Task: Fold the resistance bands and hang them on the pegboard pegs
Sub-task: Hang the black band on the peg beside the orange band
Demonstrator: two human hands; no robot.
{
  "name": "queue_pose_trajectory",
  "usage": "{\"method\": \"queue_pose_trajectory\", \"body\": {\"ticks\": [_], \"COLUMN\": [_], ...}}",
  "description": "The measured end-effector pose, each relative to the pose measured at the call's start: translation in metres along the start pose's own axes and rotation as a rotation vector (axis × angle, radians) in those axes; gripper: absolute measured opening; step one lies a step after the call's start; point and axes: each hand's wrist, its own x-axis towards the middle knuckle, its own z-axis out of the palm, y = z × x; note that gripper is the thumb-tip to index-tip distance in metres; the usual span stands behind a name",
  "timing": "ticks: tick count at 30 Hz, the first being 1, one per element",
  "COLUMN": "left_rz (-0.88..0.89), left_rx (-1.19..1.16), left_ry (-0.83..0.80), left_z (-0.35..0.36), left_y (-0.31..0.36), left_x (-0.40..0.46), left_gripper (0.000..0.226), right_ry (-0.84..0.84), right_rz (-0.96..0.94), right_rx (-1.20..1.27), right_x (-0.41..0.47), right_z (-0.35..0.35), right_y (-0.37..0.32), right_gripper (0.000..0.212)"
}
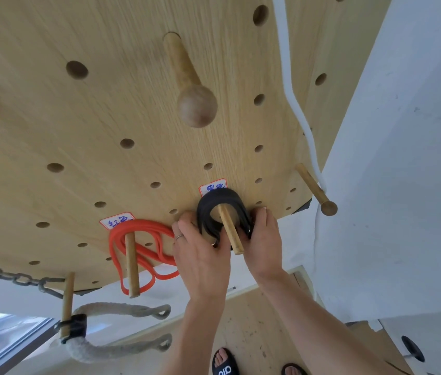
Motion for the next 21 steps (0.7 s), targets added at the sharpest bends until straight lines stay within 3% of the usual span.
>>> {"method": "queue_pose_trajectory", "body": {"ticks": [4,8,15,21], "left_rz": [0.2,0.527,0.775,0.992], "left_rx": [-0.041,-0.019,0.392,0.746], "left_ry": [0.049,0.06,-0.299,-0.373], "left_z": [-0.028,-0.067,-0.077,-0.051], "left_y": [0.007,0.028,0.057,0.073], "left_x": [-0.001,0.013,0.069,0.088], "left_gripper": [0.056,0.041,0.021,0.026], "right_ry": [0.074,0.069,-0.027,0.039], "right_rz": [-0.013,0.014,0.038,-0.05], "right_rx": [-0.079,-0.056,0.171,0.189], "right_x": [-0.002,-0.003,-0.008,-0.012], "right_z": [-0.001,-0.009,-0.027,-0.028], "right_y": [-0.005,-0.009,-0.018,-0.023], "right_gripper": [0.049,0.053,0.057,0.032]}}
